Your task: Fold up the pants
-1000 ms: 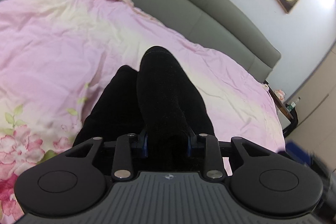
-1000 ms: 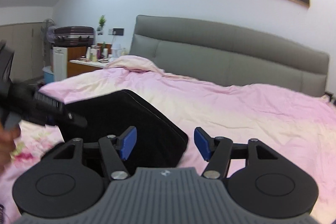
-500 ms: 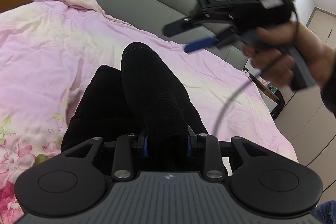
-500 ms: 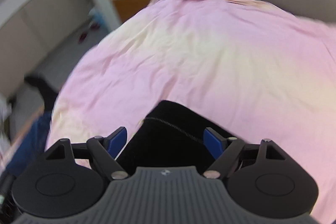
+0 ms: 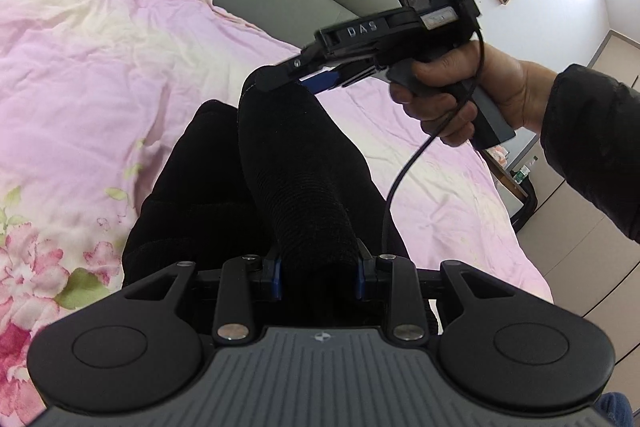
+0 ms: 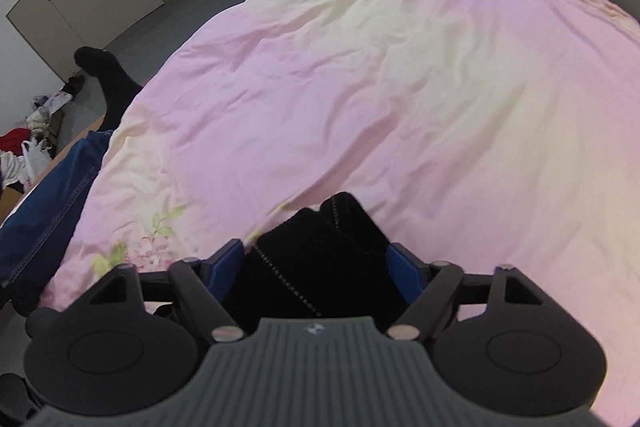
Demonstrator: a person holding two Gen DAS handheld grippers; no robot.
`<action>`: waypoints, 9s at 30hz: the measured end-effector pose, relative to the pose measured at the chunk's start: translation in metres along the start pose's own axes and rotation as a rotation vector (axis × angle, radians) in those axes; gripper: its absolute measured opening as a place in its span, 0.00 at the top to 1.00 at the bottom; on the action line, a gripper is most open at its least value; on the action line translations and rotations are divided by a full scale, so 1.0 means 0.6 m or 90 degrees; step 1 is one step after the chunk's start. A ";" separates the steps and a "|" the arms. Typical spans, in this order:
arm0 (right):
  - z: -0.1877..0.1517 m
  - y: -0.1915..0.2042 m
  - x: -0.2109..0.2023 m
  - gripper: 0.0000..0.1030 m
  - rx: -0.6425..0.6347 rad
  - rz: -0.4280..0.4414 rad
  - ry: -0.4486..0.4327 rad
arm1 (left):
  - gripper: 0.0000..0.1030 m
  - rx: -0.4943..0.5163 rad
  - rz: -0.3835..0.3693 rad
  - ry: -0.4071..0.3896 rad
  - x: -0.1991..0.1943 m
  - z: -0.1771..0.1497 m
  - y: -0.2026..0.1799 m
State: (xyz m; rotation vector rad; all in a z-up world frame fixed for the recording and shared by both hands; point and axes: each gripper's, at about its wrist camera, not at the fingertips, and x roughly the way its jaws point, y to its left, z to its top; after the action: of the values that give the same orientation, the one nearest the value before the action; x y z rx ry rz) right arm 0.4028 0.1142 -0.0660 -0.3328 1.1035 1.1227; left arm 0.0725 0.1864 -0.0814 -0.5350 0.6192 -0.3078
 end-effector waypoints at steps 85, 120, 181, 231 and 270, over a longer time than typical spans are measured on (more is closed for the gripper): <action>-0.452 0.203 -0.056 0.46 0.238 -0.318 -0.403 | 0.19 0.238 0.286 0.070 0.132 0.158 -0.034; -0.344 0.139 -0.017 0.60 0.279 -0.284 -0.423 | 0.09 0.120 0.324 0.092 0.132 0.135 0.041; -0.457 -0.088 0.055 0.04 0.660 0.228 -0.329 | 0.00 -0.247 -0.065 0.326 0.170 0.086 0.283; -0.571 0.060 -0.372 0.37 0.544 0.140 -0.496 | 0.23 0.007 -0.199 0.244 0.049 0.119 -0.188; -0.921 -0.339 -0.404 0.27 0.738 0.049 -0.477 | 0.16 0.022 -0.187 0.427 0.598 -0.084 -0.360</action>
State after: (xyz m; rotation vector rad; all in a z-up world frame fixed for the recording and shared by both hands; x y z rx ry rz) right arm 0.2772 -0.4995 -0.1805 0.9709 0.9014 0.4330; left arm 0.2948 -0.1629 -0.1628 -0.4853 1.1831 -0.7906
